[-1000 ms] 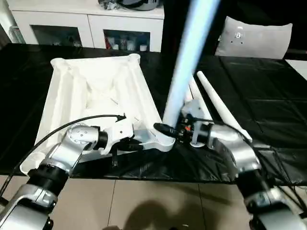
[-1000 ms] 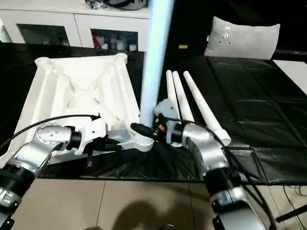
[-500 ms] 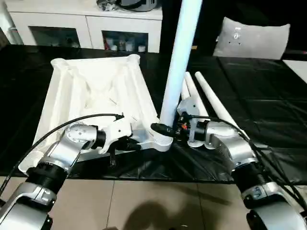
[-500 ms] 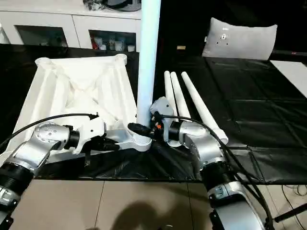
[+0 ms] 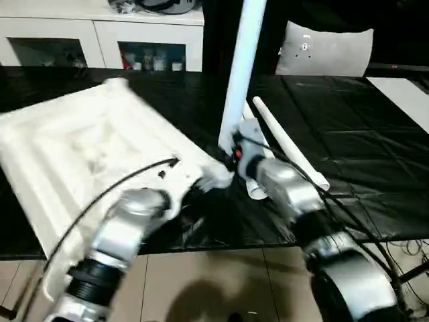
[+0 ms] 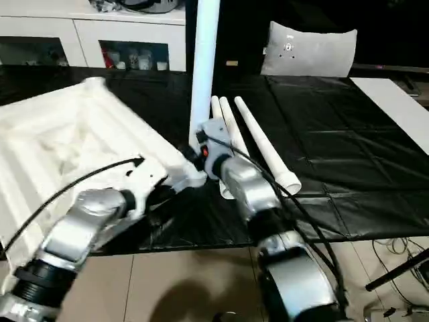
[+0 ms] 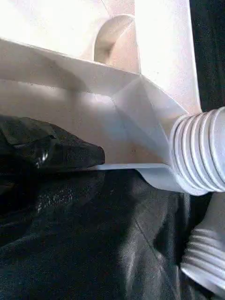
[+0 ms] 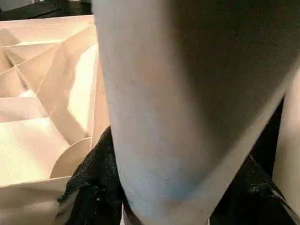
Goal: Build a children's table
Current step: Insert table leg to table base
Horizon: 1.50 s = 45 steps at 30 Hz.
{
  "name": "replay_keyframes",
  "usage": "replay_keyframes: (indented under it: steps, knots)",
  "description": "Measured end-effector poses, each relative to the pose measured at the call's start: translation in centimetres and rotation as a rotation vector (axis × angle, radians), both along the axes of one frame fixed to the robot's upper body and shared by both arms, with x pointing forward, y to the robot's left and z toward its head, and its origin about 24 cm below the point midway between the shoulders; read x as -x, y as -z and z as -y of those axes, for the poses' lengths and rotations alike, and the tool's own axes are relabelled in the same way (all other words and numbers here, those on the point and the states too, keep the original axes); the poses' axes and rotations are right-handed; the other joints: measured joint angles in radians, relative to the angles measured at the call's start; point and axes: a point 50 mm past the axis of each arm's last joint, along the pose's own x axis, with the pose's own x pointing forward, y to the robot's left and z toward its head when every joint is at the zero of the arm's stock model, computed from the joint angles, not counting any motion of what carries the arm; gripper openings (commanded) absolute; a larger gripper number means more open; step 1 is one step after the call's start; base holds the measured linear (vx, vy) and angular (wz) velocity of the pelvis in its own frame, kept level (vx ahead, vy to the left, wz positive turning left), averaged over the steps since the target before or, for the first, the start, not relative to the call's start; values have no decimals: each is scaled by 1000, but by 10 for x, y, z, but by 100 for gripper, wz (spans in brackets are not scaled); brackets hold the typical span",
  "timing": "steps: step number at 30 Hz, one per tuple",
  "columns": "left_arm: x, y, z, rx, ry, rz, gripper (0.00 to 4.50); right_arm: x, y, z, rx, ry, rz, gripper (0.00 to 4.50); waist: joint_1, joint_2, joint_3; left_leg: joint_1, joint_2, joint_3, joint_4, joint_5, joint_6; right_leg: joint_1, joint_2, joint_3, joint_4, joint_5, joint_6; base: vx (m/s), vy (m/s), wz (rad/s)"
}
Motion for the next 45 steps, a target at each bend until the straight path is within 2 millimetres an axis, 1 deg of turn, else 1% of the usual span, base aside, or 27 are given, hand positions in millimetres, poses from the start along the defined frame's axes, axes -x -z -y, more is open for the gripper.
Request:
replay_keyframes:
  steps: [3, 5, 6, 8, 9, 11, 12, 13, 14, 15, 17, 19, 21, 22, 24, 28, 30, 34, 35, 39, 43, 45]
  knots:
    - [0, -1, -3, -24, -10, 8, 0, -1, -1, -2, 8, -3, 1, 190, -1, -1, 0, 0, 0, -1, -1, 0, 0, 0, 0, -1, 1, 0, 0, 0, 0, 0]
    - [0, -2, -4, -44, -10, 15, 0, -2, -1, -4, -2, -5, -1, 190, -5, -1, 0, 0, 0, -1, -1, 0, 0, 0, 0, 0, 1, 0, -1, 0, 0, 0]
    - [0, -3, -5, -46, -12, 15, 0, -2, -1, -5, -6, -6, 2, 225, -6, -1, -1, 0, 0, -1, -1, 0, 0, 0, 0, 0, 1, 1, -1, 0, 0, 0]
    - [1, -4, -7, -54, -9, 17, 0, -1, 1, -6, -28, -3, -4, 262, -8, -1, -1, 0, 0, -1, -1, 0, 0, 0, 1, 0, 1, 2, -2, 0, 0, 0]
    - [1, -4, -7, -54, -7, 16, 0, -1, 1, -6, -31, -4, -6, 262, -8, -1, -1, 0, 0, -1, -1, 0, 0, 0, 1, 0, 2, 3, -5, 0, 0, 0]
    - [1, -5, -7, -46, 7, 18, 0, 2, 11, -3, -34, 4, -44, 269, -1, -1, 0, -1, 0, -1, -1, 0, 0, -1, 1, 0, 2, 7, -10, 0, 0, 0]
    - [1, -5, -8, -44, 12, 22, 0, 2, 12, -3, -43, 5, -43, 293, 1, 0, 0, -1, 0, 0, -1, 0, 0, -2, 0, 0, 2, 10, -12, 0, 0, 0]
    - [1, -6, -8, -45, 16, 25, 0, 2, 11, -3, -45, 3, -42, 293, 3, 0, 0, -3, 0, 1, -1, 0, 0, -2, 0, 0, 2, 15, -18, 0, 0, 0]
    - [1, -6, -9, -45, 20, 27, 0, 2, 11, -2, -47, -6, -40, 312, 6, 0, 0, -2, 0, 1, -1, 0, 0, -2, 1, 0, 3, 17, -18, 0, 0, 0]
    - [0, -6, -9, -45, 23, 30, 0, 3, 13, -1, -46, -12, -42, 312, 11, 0, 0, -2, 1, 1, -2, 0, 0, -3, 1, -1, 3, 17, -17, 0, 0, 0]
    - [0, -7, -9, -38, 39, 39, 0, 7, 21, 4, -43, -27, -60, 326, 18, 1, 1, -5, 2, 1, -4, 0, 0, -6, 1, -1, 3, 18, -18, 0, 0, 0]
    - [-1, -8, -10, -36, 53, 45, 0, 8, 20, 7, -41, -46, -44, 349, 25, 2, 2, -6, 3, 1, -4, 0, -1, -6, 2, -2, 4, 17, -18, 0, 0, 0]
    - [-4, -10, -13, -47, 59, 52, 0, 11, 25, 14, -32, -67, -52, 366, 31, 4, 3, -6, 3, 1, -5, 0, 0, -7, 3, -2, 4, 16, -18, 0, 0, 0]
    - [-6, -11, -16, -60, 69, 59, 0, 14, 28, 20, -22, -89, -51, 376, 35, 6, 4, -6, 3, 2, -5, 0, 0, -8, 2, -2, 3, 16, -18, 0, 0, 0]
    - [-9, -12, -24, -84, 73, 67, 0, 18, 31, 27, -14, -121, -49, 394, 36, 7, 4, -7, 4, 3, -5, 1, 2, -8, 2, -2, 4, 16, -19, 0, 0, 0]
    - [-12, -13, -33, -108, 98, 73, 0, 19, 25, 43, 5, -176, -9, 430, 39, 7, 5, -4, 5, 5, -5, 0, 0, -7, 3, -2, 4, 16, -19, 0, 0, 0]
    - [-14, -13, -40, -132, 142, 76, 0, 23, 18, 53, 28, -261, 28, 445, 41, 7, 5, -2, 5, 6, -5, 0, 0, -6, 3, -1, 5, 16, -19, 0, 0, 0]
    - [-15, -12, -52, -157, 220, 75, 0, 24, 2, 70, 44, -367, 83, 448, 44, 7, 5, 1, 6, 7, -5, 0, -1, -4, 3, -1, 7, 16, -19, 0, 0, 0]
    - [-14, -12, -54, -158, 234, 74, 0, 24, -1, 71, 45, -382, 90, 448, 46, 7, 5, 1, 6, 7, -5, 0, -1, -4, 3, -1, 7, 16, -19, 0, 0, 0]
    - [-11, -12, -56, -160, 343, 68, 0, 28, -1, 70, 67, -470, 86, 448, 52, 7, 5, 1, 6, 8, -5, 0, -1, -5, 3, -1, 8, 16, -19, 0, 0, 0]
    - [-6, -11, -55, -159, 464, 73, 0, 33, 0, 65, 95, -576, 83, 448, 73, 7, 5, 2, 7, 10, -4, 0, 0, -5, 1, -1, 8, 14, -21, 0, 0, 0]
    - [-4, -11, -53, -154, 510, 70, 0, 37, 1, 61, 111, -629, 87, 448, 79, 7, 5, 2, 7, 12, -4, 1, 0, -5, 1, -1, 8, 14, -21, 0, 0, 0]
